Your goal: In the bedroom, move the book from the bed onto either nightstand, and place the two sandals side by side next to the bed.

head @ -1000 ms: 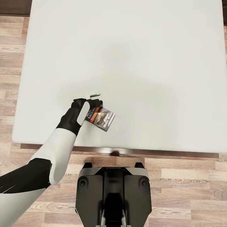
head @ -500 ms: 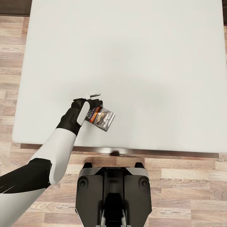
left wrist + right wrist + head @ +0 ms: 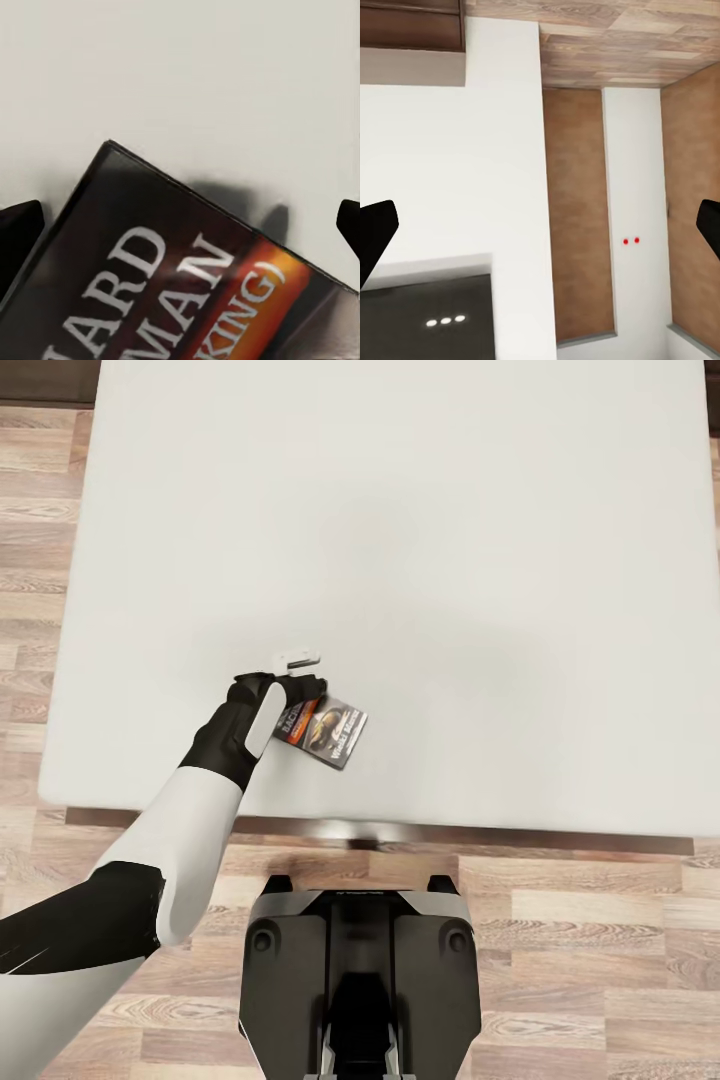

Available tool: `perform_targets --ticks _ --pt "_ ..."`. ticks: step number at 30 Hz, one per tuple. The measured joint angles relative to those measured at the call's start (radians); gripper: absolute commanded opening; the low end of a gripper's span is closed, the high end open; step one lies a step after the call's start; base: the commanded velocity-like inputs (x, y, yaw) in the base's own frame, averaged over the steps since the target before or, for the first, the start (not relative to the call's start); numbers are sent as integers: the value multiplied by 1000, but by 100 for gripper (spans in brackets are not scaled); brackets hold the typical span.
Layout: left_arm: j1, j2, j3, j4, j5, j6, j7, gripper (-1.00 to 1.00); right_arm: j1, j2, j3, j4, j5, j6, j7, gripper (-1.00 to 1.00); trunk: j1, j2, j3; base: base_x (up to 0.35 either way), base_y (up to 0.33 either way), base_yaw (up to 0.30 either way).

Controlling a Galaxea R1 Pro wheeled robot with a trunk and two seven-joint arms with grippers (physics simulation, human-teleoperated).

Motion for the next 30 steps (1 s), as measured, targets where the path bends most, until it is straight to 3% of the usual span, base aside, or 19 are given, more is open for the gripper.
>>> perform_targets --ticks 30 --pt "0 0 -8 1 0 0 1 100 0 -1 0 0 0 0 0 100 0 0 0 -53 0 0"
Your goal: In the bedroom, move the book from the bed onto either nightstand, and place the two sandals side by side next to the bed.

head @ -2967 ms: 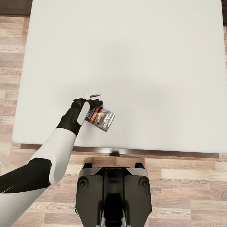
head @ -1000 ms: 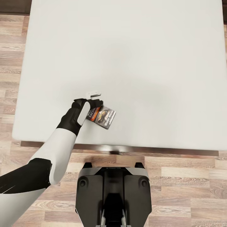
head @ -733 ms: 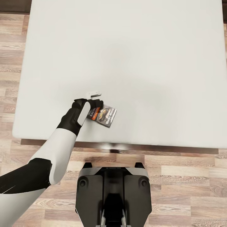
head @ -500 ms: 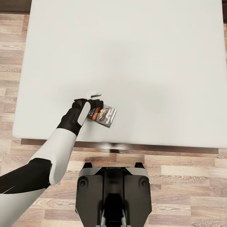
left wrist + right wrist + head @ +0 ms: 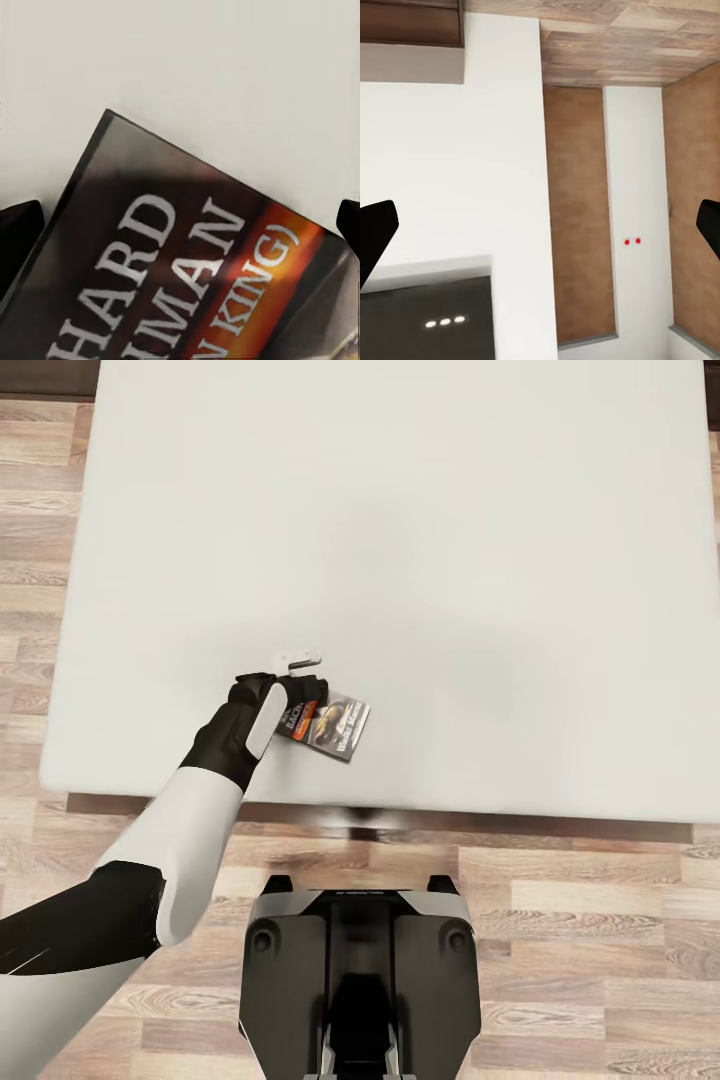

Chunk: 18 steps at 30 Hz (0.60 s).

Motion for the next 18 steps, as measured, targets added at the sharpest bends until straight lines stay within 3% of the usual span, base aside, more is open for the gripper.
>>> perform_targets --ticks 18 --pt "0 0 0 0 -1 -1 1 100 -1 0 0 0 0 0 0 100 0 0 0 -51 0 0"
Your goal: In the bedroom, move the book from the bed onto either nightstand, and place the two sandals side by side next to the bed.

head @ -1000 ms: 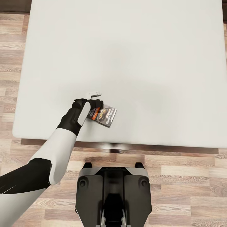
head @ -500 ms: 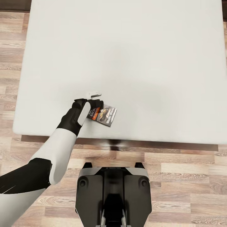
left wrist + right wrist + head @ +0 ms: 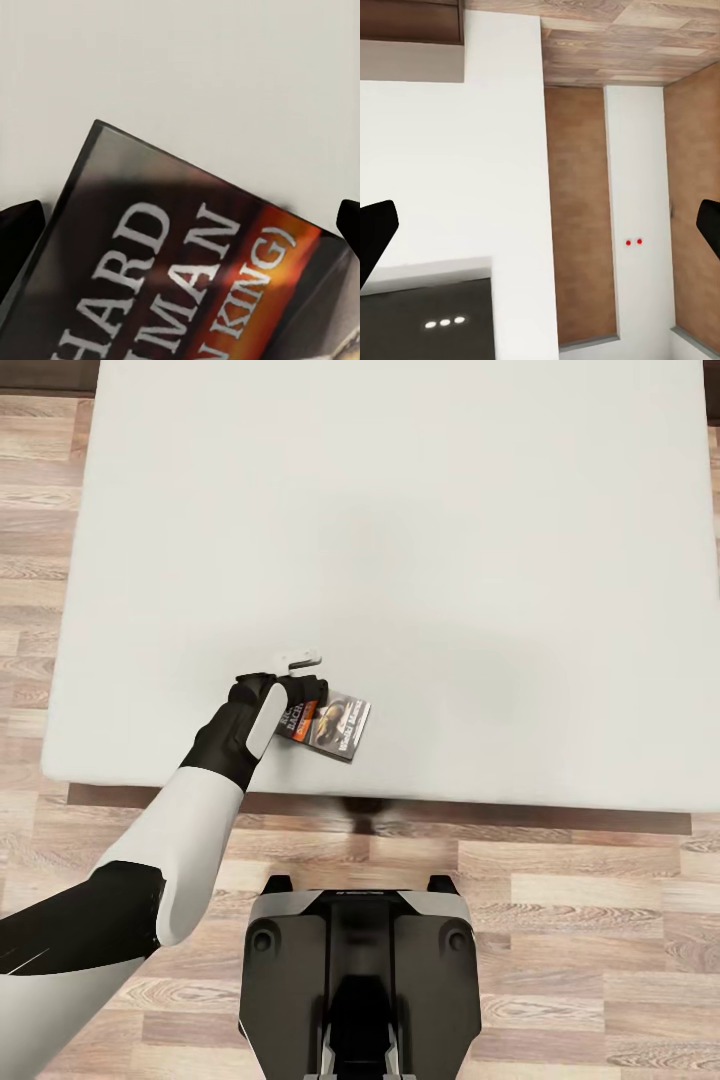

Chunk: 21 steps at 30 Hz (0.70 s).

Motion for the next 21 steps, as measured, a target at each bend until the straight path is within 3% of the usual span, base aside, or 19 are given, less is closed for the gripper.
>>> perform_targets --ticks 11,21 --pt "0 0 0 0 -1 0 0 100 0 0 0 0 0 0 0 100 0 0 0 -16 0 0" --pt "0 0 -1 0 1 0 -1 100 0 0 0 0 0 0 0 100 0 0 0 -163 0 0"
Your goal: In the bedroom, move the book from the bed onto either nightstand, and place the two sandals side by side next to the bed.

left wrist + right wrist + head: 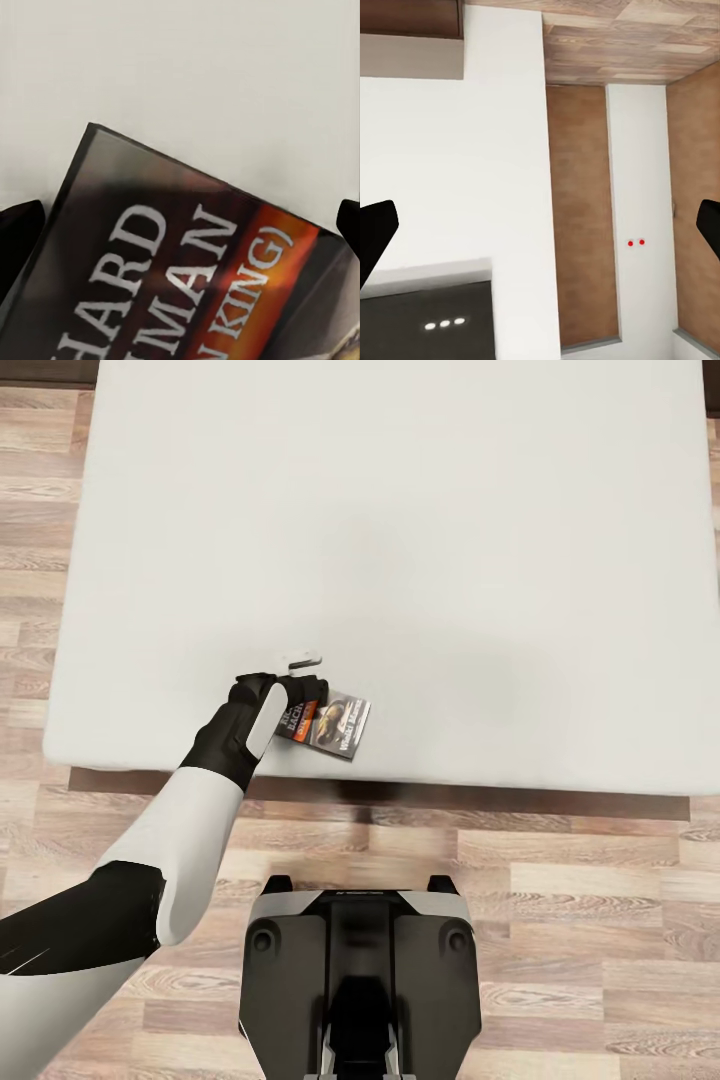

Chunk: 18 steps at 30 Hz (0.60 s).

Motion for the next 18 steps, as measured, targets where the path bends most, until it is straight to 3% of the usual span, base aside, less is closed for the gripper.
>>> perform_targets --ticks 18 --pt "0 0 0 0 1 0 1 100 0 0 0 0 0 0 0 100 0 0 0 -26 0 0"
